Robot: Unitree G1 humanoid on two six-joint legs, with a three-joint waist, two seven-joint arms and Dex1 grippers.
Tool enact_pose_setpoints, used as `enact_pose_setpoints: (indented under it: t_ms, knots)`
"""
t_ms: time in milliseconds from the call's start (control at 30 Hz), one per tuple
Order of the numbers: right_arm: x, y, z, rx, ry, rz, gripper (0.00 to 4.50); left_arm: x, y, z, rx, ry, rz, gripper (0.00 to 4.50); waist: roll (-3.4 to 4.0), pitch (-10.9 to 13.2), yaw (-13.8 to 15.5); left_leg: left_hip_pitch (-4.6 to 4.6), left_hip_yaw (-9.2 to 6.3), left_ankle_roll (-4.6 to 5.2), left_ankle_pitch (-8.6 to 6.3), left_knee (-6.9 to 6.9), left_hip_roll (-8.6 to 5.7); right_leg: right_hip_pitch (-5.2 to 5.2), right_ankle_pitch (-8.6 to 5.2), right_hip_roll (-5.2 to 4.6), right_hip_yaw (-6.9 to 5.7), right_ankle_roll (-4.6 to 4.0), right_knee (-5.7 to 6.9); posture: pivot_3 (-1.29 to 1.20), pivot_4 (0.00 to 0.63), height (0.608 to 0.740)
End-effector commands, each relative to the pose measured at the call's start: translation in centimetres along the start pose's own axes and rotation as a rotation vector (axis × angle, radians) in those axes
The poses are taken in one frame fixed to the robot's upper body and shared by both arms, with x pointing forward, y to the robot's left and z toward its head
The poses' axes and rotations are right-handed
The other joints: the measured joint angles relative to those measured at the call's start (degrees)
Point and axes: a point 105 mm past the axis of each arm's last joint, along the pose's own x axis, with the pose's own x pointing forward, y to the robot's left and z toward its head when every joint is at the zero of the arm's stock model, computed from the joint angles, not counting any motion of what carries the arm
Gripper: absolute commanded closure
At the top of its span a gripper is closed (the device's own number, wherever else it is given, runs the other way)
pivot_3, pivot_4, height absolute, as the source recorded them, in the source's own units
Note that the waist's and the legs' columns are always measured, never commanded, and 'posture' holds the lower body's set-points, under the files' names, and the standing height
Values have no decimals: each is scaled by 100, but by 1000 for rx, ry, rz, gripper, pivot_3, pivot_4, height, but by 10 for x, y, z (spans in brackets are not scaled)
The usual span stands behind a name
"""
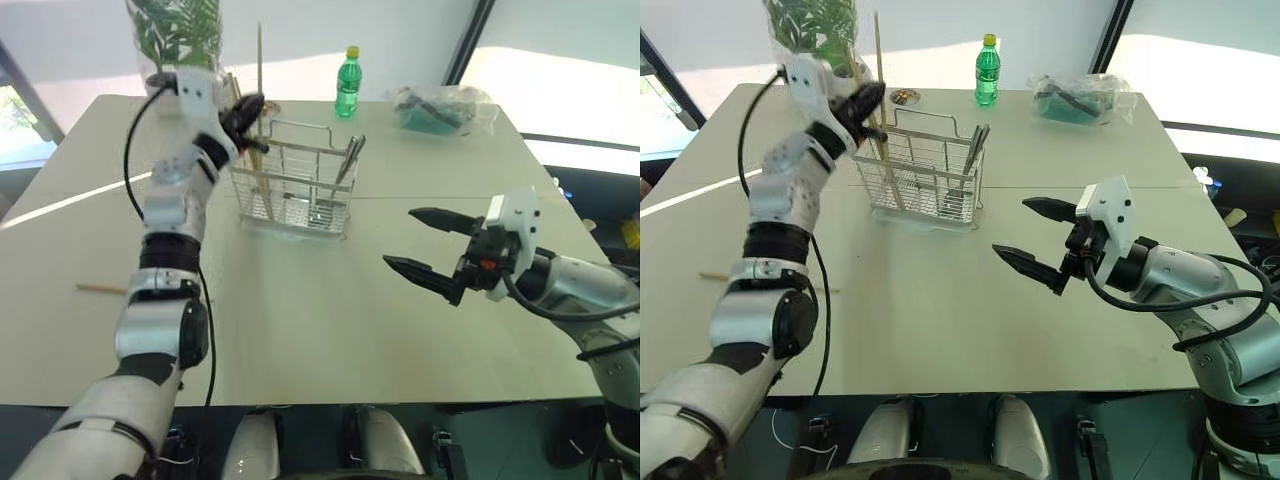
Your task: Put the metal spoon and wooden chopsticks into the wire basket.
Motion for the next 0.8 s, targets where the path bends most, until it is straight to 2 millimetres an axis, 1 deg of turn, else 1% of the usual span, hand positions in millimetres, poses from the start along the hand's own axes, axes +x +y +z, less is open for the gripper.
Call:
enact_pose_setpoints:
  t_ms: [33,67,133,167,200,233,300,333,367,400,433,467,533,633,667,733,800]
  knots:
    - [-2,-1,12,-36,-28,1,25,1,-5,13,73,-56,-10,4500,0,0,4,0,0,0,0,0,0,0,0,0,0,0,0,0,150,717]
    - [-2,-1,13,-37,-28,2,25,-1,-7,10,78,-50,-10,4500,1,-1,6,0,0,0,0,0,0,1,0,0,0,0,-1,0,150,717]
    - [-2,-2,13,-36,-29,3,0,-2,-7,8,50,-50,-4,3690,1,-1,12,1,0,0,0,0,-1,4,0,-2,0,0,-3,0,150,717]
    - [-3,-2,13,-34,-29,4,0,-2,-7,10,42,-55,-3,3456,1,-1,14,1,0,0,0,0,-1,5,0,-2,0,0,-3,0,150,717]
    - [-2,-2,14,-33,-29,4,0,-3,-6,12,38,-62,-1,2873,1,-1,13,1,0,0,0,1,-1,5,0,-2,0,0,-4,0,150,717]
    - [-2,-3,13,-32,-29,5,0,-4,-6,16,33,-71,-2,2455,1,-1,12,0,-1,0,0,1,-1,5,0,-1,0,0,-4,0,150,717]
    - [-1,-4,13,-29,-28,6,0,-5,-5,23,30,-87,-1,1383,1,-1,8,0,-1,0,0,1,-1,5,0,-1,0,0,-4,0,150,717]
    - [-1,-4,13,-28,-28,6,0,-6,-3,27,29,-93,-1,967,1,-1,6,1,-1,0,0,0,-1,5,0,-1,0,0,-4,0,150,717]
    - [0,-5,13,-27,-29,7,0,-7,-2,32,32,-100,0,407,1,-1,5,1,-1,0,0,0,-1,5,0,-1,0,0,-4,0,150,717]
    - [1,-5,12,-27,-28,7,0,-9,-1,38,36,-107,-3,45,1,-1,2,2,-1,0,0,0,-1,5,0,-1,0,0,-4,0,150,717]
    - [1,-5,12,-26,-28,8,0,-11,1,46,41,-115,-7,45,1,-1,-7,2,-2,0,0,0,-1,5,0,-1,0,0,-3,0,150,717]
    - [2,-6,12,-26,-29,10,0,-14,3,60,57,-129,-22,45,2,0,-17,4,-1,0,0,-1,0,4,0,-1,0,0,-3,0,150,717]
    - [3,-7,12,-26,-30,12,0,-21,6,80,80,-144,-46,45,4,1,-21,6,-1,0,0,-4,1,0,0,1,0,-1,0,0,150,717]
    - [4,-7,11,-28,-31,20,0,-37,20,124,169,-136,-124,45,4,3,-18,7,-1,0,0,-6,3,-1,0,4,0,-2,2,0,150,717]
    - [4,-8,10,-29,-31,21,0,-43,23,135,198,-126,-156,45,5,4,-23,4,-2,0,0,-5,3,-3,-1,4,0,-2,3,0,150,717]
    - [4,-9,9,-26,-30,20,0,-51,27,145,225,-81,-228,45,7,3,-11,0,0,0,0,-7,3,-7,-1,5,0,-3,-1,0,150,717]
    - [5,-11,7,-25,-29,20,0,-61,32,147,298,-1,-296,45,16,-2,8,4,0,0,-1,-7,2,1,-2,2,0,-3,-8,0,150,717]
